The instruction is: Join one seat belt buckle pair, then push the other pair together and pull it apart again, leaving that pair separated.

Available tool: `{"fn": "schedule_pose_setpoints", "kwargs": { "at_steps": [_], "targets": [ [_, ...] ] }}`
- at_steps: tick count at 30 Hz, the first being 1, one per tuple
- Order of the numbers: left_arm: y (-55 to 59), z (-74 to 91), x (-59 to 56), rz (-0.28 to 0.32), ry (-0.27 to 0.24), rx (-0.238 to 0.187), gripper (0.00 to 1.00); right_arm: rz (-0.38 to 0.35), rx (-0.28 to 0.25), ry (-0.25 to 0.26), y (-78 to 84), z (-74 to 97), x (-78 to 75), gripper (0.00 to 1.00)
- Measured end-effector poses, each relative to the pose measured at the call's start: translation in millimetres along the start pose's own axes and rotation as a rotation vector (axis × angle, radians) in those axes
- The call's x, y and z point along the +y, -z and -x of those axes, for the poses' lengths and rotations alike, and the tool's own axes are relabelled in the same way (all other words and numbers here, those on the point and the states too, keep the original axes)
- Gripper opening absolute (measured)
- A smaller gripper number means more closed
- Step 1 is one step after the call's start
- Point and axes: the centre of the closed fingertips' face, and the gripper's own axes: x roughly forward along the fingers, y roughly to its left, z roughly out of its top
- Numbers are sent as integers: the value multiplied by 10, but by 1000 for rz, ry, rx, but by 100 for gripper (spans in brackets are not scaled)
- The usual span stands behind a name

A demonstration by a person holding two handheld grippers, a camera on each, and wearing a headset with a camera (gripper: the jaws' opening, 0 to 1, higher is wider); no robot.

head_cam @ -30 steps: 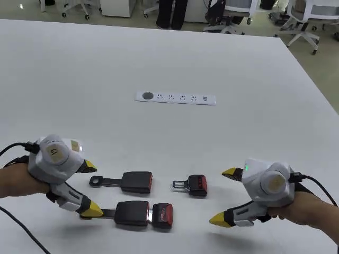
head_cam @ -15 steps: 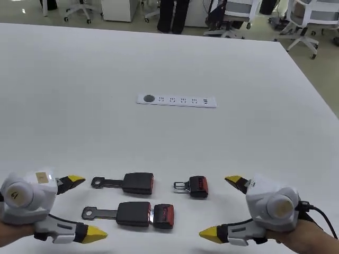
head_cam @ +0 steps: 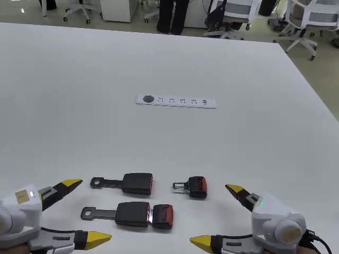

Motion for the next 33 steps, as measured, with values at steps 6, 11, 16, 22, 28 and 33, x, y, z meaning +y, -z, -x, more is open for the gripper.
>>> {"fn": "schedule_pose_setpoints", "kwargs": {
  "at_steps": [6, 11, 16, 22, 28, 33],
  "targets": [
    [-40, 46, -20, -2, 5, -7, 100, -3, 36, -9, 26, 25, 57, 99],
    [-52, 50, 36, -15, -1, -13, 100, 3, 31, -2, -4, 34, 53, 99],
    [-16, 58, 64, -13, -1, -2, 100, 10, 29, 1, -13, 33, 54, 99],
    [33, 76, 39, -8, -3, 5, 100, 7, 34, 8, 5, 25, 76, 99],
    [10, 95, 24, -12, -13, -2, 100, 13, 31, 13, -11, 23, 53, 99],
    [-23, 97, 7, -12, -19, -4, 100, 17, 27, 19, -16, 28, 30, 99]
  ]
}}
